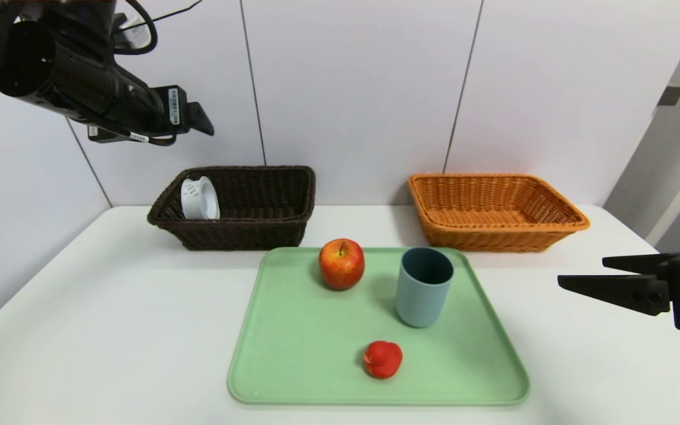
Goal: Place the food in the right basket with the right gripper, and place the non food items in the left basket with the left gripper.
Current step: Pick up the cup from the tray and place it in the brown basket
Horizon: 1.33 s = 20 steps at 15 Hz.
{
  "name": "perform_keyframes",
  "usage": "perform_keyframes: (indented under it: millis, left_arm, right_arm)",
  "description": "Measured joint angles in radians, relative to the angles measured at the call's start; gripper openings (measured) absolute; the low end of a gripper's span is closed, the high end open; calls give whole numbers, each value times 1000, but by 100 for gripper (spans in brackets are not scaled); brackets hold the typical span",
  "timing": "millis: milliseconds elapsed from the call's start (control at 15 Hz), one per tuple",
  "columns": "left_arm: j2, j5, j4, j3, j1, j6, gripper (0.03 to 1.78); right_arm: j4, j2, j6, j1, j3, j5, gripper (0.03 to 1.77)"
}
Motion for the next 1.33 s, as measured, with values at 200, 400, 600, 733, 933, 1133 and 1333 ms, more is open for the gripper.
perform_keyframes:
  millis: [200, 400, 600, 733, 933, 1133, 1333]
  left_arm:
    - [-21, 0, 74, 38, -114, -99, 166]
    - [-54, 0, 80, 132, -228, -159, 167]
    - [-102, 2, 58, 272, -319, -184, 168]
    - [-136, 4, 51, 343, -355, -197, 168]
    - [-190, 8, 42, 455, -393, -200, 169]
    - [-230, 6, -27, 554, -427, -200, 169]
    - [-261, 5, -40, 590, -441, -197, 169]
  right_arm:
    - [0, -1, 0, -6, 1, -1, 170]
    - [0, -2, 18, -8, 2, -2, 170]
    - [0, -2, 25, -8, 4, -1, 170]
    - [-1, -3, 25, -8, 7, -4, 170]
    - [-1, -8, 25, -8, 12, -3, 170]
    - [-2, -11, 23, -6, 22, -3, 170]
    - [-2, -11, 22, 0, 24, -2, 170]
